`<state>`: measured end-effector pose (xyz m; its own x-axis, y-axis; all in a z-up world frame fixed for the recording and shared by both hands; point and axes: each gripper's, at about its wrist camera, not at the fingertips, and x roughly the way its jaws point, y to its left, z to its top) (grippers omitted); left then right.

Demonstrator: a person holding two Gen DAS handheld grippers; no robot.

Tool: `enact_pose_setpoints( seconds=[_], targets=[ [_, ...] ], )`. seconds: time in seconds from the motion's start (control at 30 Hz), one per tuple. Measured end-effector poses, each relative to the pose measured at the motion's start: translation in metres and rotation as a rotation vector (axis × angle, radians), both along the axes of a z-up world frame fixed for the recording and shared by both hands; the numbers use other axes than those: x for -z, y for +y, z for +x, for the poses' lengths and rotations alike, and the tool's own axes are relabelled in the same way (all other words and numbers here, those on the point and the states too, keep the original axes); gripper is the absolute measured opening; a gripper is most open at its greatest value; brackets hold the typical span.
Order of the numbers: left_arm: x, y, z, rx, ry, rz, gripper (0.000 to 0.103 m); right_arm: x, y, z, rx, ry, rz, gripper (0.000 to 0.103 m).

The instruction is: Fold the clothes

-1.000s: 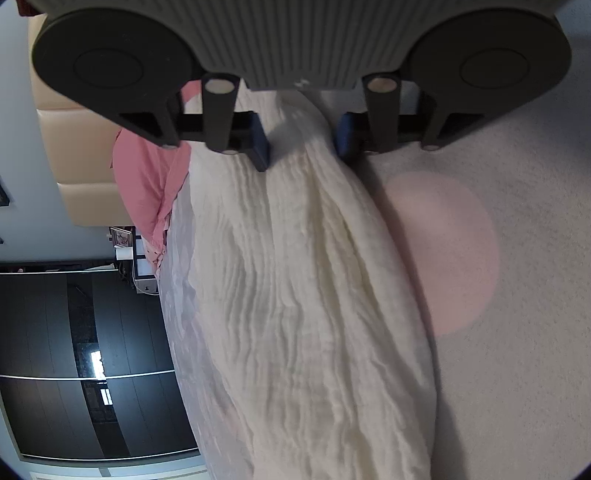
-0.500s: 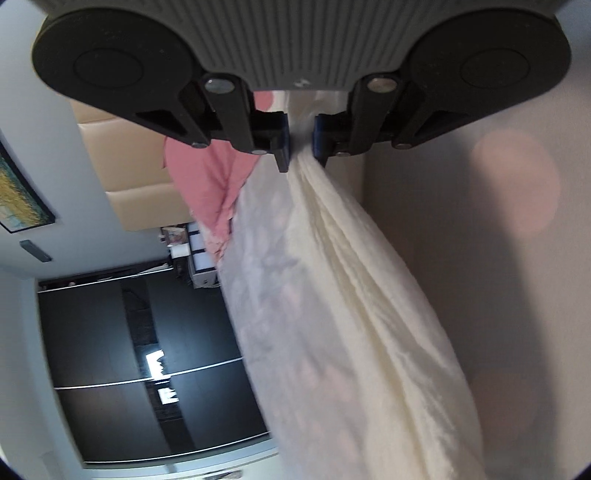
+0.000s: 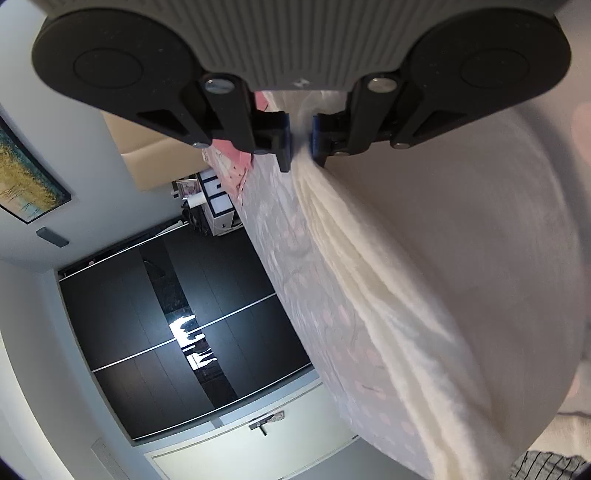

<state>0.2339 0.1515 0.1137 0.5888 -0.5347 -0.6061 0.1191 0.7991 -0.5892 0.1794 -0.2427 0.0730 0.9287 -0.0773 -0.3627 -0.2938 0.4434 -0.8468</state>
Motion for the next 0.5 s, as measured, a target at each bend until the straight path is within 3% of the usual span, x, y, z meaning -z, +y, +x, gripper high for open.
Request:
enact_pose_setpoints(
  seconds=[0.1,0.27,0.37,0.5],
  targets=[
    [-0.01,0.016,-0.009,-0.036,-0.027,-0.025,0.007,-0.01,0.016,0.008,0.02,-0.065,0.027,0.011],
    [-0.028,0.026,-0.029,-0.009,-0.061,-0.017,0.007,-0.032,0.026,-0.005,0.024,-0.196,0.046,0.011],
    [-0.01,0.027,-0.038,0.031,0.03,0.04,0.007,-0.027,0.022,-0.022,-0.028,-0.134,0.009,0.012],
    [0.045,0.021,-0.052,0.108,0.218,0.175,0.008,0.004,0.021,-0.065,-0.1,0.055,-0.061,0.012]
  ],
)
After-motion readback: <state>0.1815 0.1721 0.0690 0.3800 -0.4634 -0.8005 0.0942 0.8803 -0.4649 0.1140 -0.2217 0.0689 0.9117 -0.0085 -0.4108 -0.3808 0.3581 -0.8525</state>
